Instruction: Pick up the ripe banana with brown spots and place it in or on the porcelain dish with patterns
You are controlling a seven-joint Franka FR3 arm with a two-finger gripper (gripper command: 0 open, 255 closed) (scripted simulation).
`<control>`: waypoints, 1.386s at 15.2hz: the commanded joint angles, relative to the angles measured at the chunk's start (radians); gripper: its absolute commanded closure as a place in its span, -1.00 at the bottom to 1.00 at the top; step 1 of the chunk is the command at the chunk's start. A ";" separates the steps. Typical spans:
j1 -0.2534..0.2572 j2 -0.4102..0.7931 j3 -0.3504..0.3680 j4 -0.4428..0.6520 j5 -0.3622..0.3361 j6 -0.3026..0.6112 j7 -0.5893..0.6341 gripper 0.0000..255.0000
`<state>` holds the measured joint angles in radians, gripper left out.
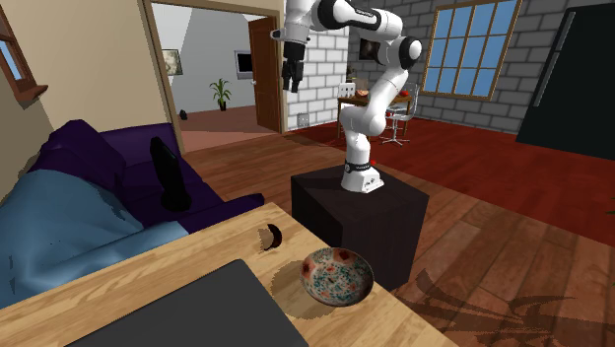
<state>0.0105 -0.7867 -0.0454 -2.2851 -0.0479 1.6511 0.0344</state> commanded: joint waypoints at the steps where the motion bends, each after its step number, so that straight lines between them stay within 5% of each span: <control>1: 0.000 0.000 0.000 0.000 0.000 0.000 0.000 -1.00; 13: 0.077 0.241 0.165 -0.103 -0.020 0.311 0.066 -1.00; 21: 0.102 0.475 0.277 -0.090 -0.097 0.495 0.145 -1.00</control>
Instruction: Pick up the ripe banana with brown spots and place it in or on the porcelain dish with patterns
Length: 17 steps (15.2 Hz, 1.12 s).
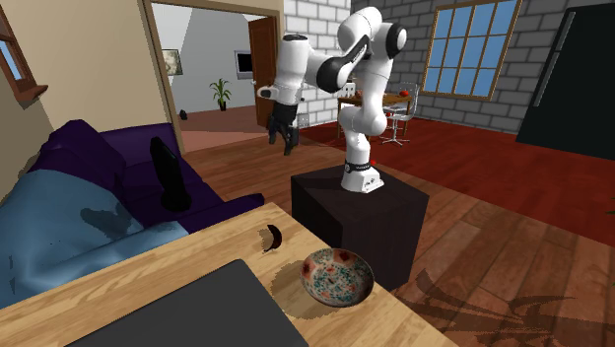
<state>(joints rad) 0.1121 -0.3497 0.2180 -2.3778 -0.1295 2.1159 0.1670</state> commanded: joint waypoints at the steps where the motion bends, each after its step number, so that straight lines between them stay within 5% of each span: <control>1: 0.002 0.070 0.028 0.009 -0.031 0.051 0.026 -1.00; 10: 0.029 0.393 0.123 0.115 -0.248 0.179 0.189 -1.00; 17: 0.108 0.661 0.121 0.256 -0.454 0.206 0.321 -1.00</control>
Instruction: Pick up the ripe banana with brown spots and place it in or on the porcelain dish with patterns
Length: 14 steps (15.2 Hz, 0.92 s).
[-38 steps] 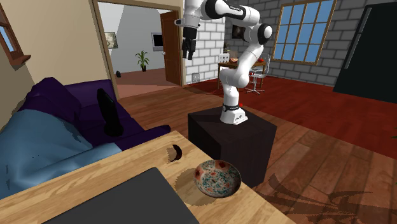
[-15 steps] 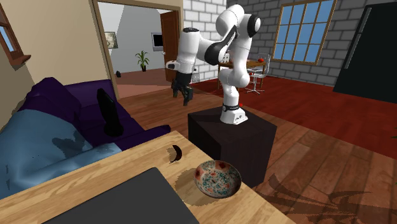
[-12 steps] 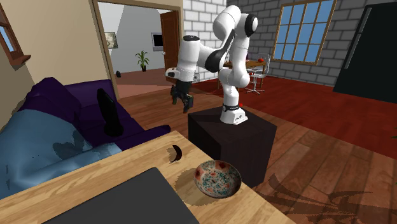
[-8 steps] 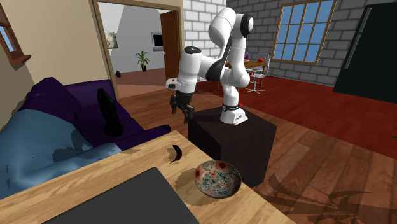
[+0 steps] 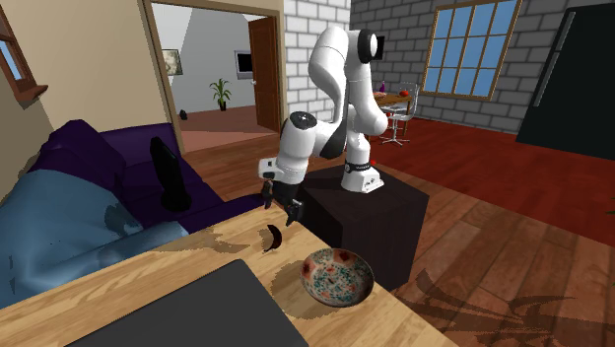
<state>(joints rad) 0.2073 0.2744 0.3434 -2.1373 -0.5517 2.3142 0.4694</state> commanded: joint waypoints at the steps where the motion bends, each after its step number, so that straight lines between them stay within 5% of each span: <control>1: 0.028 0.075 -0.009 0.039 -0.058 0.008 0.033 -1.00; 14: 0.060 0.217 -0.057 0.089 -0.160 0.072 0.091 -1.00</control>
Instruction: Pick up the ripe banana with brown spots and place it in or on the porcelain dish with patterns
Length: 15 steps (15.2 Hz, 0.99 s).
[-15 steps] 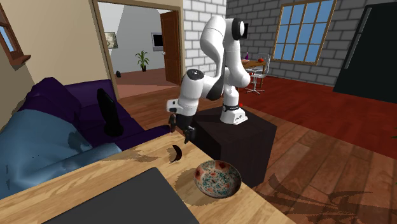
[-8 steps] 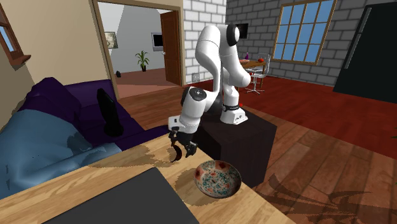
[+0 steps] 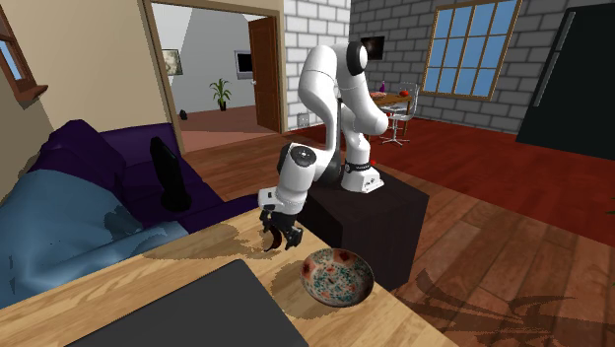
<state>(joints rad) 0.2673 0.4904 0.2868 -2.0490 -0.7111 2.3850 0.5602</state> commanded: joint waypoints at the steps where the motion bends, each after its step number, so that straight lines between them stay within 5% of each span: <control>1: 0.000 0.001 0.000 0.000 -0.001 0.001 0.000 -1.00; 4: 0.000 0.001 0.000 0.000 -0.001 0.001 0.000 -1.00; 5: 0.000 0.001 0.000 0.000 -0.001 0.001 0.000 1.00; 15: -0.003 -0.010 0.004 -0.002 0.007 -0.006 -0.007 1.00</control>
<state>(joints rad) 0.2652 0.4835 0.2888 -2.0521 -0.7075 2.3825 0.5564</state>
